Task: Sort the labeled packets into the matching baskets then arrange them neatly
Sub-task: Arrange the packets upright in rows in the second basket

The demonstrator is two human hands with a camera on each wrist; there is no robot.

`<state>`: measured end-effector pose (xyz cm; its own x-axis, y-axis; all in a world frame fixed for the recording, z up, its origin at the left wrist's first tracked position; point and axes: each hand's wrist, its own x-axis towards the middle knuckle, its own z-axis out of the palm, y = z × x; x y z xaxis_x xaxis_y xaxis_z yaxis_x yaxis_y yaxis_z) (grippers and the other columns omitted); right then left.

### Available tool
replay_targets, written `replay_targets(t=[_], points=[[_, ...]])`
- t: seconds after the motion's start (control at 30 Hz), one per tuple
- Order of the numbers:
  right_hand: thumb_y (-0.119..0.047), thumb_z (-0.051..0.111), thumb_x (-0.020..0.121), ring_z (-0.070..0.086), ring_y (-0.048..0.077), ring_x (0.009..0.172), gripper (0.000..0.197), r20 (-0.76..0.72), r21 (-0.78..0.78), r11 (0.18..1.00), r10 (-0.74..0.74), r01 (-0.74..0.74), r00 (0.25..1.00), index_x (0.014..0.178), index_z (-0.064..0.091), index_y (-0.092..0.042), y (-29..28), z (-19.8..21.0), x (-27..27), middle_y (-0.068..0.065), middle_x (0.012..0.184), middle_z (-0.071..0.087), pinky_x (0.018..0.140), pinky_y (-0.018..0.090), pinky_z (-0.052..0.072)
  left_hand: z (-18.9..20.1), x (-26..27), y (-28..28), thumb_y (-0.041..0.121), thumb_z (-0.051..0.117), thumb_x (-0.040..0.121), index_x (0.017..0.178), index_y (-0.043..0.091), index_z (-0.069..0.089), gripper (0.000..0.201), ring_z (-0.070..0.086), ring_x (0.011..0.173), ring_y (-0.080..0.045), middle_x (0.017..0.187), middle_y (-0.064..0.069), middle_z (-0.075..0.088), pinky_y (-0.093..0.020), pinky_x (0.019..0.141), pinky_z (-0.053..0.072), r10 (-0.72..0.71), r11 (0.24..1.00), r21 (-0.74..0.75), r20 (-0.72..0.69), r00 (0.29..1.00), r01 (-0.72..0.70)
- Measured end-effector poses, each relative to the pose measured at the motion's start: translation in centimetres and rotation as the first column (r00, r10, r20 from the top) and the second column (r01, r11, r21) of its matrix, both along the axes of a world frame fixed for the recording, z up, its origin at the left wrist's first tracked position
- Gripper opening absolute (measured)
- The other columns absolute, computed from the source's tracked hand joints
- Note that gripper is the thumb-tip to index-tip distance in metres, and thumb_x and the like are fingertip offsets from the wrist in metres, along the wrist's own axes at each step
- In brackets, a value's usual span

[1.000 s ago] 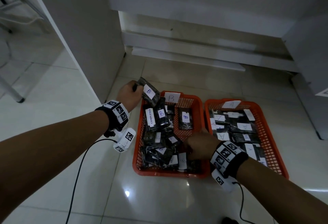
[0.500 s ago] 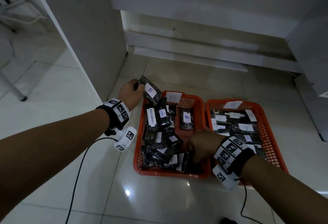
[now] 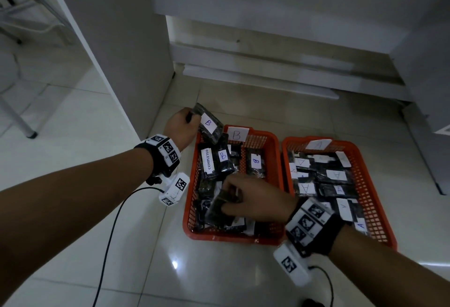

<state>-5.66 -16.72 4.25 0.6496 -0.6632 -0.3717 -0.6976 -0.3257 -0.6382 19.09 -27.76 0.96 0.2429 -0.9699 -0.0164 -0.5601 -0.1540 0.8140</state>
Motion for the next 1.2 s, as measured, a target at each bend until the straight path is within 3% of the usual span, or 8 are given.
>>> replay_targets(t=[0.23,0.37,0.5,0.6,0.83,0.93,1.03,1.2], points=[[-0.078,0.059,0.086,0.065,0.011,0.108,0.059,-0.134,-0.302,0.953,-0.061,0.018,0.989,0.127,0.049,-0.036,3.7,-4.4,1.5,-0.008,0.126,0.065,0.089,0.034,0.057,0.7,0.0,0.5,0.027,0.049,0.102,0.098,0.022,0.061,0.013,0.057,0.071,-0.002,0.081,0.011,0.062,-0.022,0.056,0.036,-0.085,0.996,-0.023,0.018,0.996,0.086],[-0.082,0.041,0.096,0.059,0.001,0.086,0.050,-0.075,-0.498,0.864,-0.133,0.079,0.988,0.112,0.052,-0.037,2.2,-3.3,-0.1,-0.018,0.110,0.058,0.069,0.025,0.052,1.1,-0.5,0.2,0.029,0.050,0.102,0.100,0.021,0.064,0.016,0.062,0.076,-0.008,0.085,0.008,0.066,-0.025,0.062,0.043,-0.149,0.988,-0.031,0.005,0.989,0.149],[-0.047,0.065,0.100,0.064,0.007,0.076,0.017,0.340,-0.161,0.745,-0.574,0.647,0.745,0.102,0.055,-0.033,-1.9,-3.6,-2.9,-0.010,0.091,0.066,0.070,0.032,0.056,2.2,-2.4,0.2,0.031,0.049,0.103,0.106,0.019,0.066,0.022,0.068,0.084,-0.014,0.095,0.002,0.071,-0.031,0.071,0.052,-0.286,0.958,-0.013,-0.013,0.958,0.285],[-0.033,0.073,0.098,0.070,0.008,0.092,0.025,0.441,0.167,0.705,-0.678,0.689,0.587,0.119,0.060,-0.028,-4.0,-3.1,-4.1,-0.006,0.106,0.073,0.083,0.032,0.057,2.8,-4.7,0.7,0.034,0.049,0.106,0.113,0.019,0.069,0.026,0.068,0.093,-0.014,0.103,0.002,0.073,-0.030,0.079,0.053,-0.483,0.874,0.037,-0.029,0.875,0.484],[-0.018,0.074,0.097,0.073,0.040,0.084,0.014,0.339,0.159,0.745,-0.657,0.648,0.673,0.106,0.066,-0.012,-5.1,-3.3,-7.1,0.011,0.093,0.077,0.075,0.049,0.062,0.9,-8.3,1.1,0.045,0.052,0.102,0.140,0.023,0.057,0.044,0.066,0.111,-0.018,0.121,0.001,0.072,-0.038,0.098,0.053,-0.644,0.765,0.182,0.175,0.745,0.618],[-0.011,0.076,0.093,0.076,0.024,0.069,0.027,0.145,0.062,0.784,-0.619,0.617,0.772,0.109,0.055,-0.020,-4.6,-3.4,-8.0,0.009,0.089,0.073,0.056,0.033,0.061,-0.5,-7.9,0.9,0.054,0.052,0.095,0.141,0.024,0.055,0.054,0.055,0.123,-0.030,0.129,-0.008,0.064,-0.048,0.105,0.046,-0.624,0.777,0.217,0.389,0.678,0.591],[-0.008,0.072,0.090,0.074,0.020,0.065,0.062,0.021,-0.084,0.892,-0.444,0.444,0.896,0.135,0.038,-0.032,-3.4,-4.8,-7.8,0.007,0.086,0.072,0.058,0.043,0.062,-0.8,-7.5,0.7,0.061,0.048,0.090,0.139,0.032,0.055,0.057,0.050,0.127,-0.033,0.137,-0.007,0.056,-0.052,0.108,0.043,-0.622,0.776,0.220,0.419,0.661,0.591],[-0.015,0.062,0.101,0.069,0.026,0.088,0.031,-0.228,-0.245,0.919,-0.365,0.310,0.902,0.130,0.051,-0.014,-2.5,-6.9,-5.7,0.008,0.102,0.070,0.075,0.041,0.058,-1.1,-6.7,-0.1,0.046,0.058,0.095,0.127,0.034,0.063,0.035,0.056,0.116,-0.029,0.128,-0.002,0.058,-0.041,0.105,0.041,-0.569,0.817,0.146,0.360,0.739,0.558]])
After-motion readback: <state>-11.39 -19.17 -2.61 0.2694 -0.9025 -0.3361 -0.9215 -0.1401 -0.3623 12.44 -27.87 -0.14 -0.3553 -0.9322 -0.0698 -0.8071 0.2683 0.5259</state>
